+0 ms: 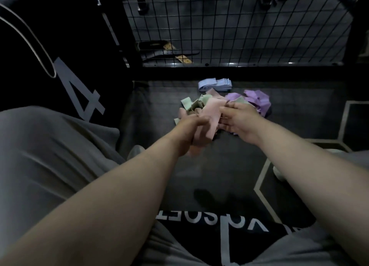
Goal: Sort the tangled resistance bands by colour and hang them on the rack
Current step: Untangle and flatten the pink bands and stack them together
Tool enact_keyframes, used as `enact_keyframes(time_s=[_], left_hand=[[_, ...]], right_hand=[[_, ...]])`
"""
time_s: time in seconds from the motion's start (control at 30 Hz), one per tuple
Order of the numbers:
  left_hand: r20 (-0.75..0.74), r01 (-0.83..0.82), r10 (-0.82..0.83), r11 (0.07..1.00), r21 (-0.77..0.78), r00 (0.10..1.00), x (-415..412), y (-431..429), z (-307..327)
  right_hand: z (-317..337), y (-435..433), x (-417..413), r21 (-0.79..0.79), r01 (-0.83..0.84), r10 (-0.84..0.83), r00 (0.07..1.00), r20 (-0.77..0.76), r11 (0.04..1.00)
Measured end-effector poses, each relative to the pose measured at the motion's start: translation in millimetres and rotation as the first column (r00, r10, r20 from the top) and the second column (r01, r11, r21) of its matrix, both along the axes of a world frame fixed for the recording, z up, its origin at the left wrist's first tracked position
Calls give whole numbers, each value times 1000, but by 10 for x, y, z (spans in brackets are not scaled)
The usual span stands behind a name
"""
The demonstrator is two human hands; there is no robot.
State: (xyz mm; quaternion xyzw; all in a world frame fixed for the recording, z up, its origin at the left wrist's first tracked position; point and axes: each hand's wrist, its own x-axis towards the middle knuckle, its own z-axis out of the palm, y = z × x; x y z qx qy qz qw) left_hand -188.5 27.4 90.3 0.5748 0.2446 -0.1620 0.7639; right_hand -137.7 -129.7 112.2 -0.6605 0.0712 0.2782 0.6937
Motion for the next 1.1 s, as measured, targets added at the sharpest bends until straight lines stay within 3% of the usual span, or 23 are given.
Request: enact_keyframes(time_s=[0.07, 0.23, 0.47, 0.67, 0.9, 1.1], left_hand=[[25, 70, -73, 992, 101, 997, -27, -7, 9], [25, 49, -52, 993, 106, 998, 67, 68, -85], [90, -44, 18, 955, 293, 996, 188, 61, -277], [221, -132, 65, 943, 305, 973, 235, 68, -274], [180, -113, 89, 985, 128, 980, 227, 50, -198], [175, -39, 36, 999, 12, 984, 193, 87, -115]], right_hand=[[-88, -1, -15, 14, 61, -61, 998, -14, 998], [-274, -33, 1, 136, 143, -124, 982, -140, 980], [-287, -52, 81, 113, 91, -78, 990, -113, 989], [-243, -35, 73, 5, -109, 109, 988, -107, 994], [-306, 64, 4, 2, -34, 34, 994, 106, 999], [-167, 132, -9, -178, 46, 26, 923, 385, 983]])
